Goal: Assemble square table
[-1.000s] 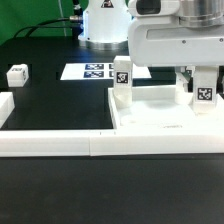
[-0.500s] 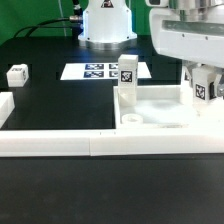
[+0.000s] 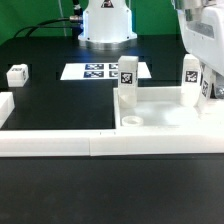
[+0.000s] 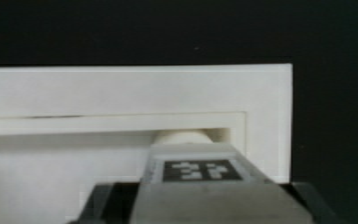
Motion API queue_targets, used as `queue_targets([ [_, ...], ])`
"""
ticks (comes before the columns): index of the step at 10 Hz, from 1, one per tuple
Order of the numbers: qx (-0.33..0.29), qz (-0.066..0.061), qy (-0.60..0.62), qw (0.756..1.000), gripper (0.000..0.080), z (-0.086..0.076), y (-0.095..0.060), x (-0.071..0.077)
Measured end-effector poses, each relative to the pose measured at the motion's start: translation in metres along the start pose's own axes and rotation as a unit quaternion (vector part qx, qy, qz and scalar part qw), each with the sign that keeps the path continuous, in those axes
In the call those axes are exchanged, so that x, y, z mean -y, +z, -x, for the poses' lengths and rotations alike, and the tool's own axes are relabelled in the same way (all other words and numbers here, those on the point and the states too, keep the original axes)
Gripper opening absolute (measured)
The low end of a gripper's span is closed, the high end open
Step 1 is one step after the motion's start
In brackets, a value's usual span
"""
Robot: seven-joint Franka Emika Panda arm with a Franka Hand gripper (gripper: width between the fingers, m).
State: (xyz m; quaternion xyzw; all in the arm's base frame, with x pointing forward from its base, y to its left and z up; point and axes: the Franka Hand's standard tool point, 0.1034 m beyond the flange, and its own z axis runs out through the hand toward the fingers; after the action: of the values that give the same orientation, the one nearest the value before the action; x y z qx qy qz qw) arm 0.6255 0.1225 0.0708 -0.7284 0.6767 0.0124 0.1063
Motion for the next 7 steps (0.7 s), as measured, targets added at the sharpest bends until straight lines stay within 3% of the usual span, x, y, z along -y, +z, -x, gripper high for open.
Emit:
queue_targets([
  [1,0.003,0.015,-0.099,0.995,0.0468,0.0021,-0.003,0.0038],
  [2,0.004,0.02,-0.166,0.986,0.0597,0.0044,-0.006,0.0089],
  [6,0.004,0.02,-0.305,0.952,0.0648,0.0025,-0.0048,0.0081],
  [7,-0.001,0.051,-0.42,0.906,0.0649,0.0023,-0.0046,0.0068],
])
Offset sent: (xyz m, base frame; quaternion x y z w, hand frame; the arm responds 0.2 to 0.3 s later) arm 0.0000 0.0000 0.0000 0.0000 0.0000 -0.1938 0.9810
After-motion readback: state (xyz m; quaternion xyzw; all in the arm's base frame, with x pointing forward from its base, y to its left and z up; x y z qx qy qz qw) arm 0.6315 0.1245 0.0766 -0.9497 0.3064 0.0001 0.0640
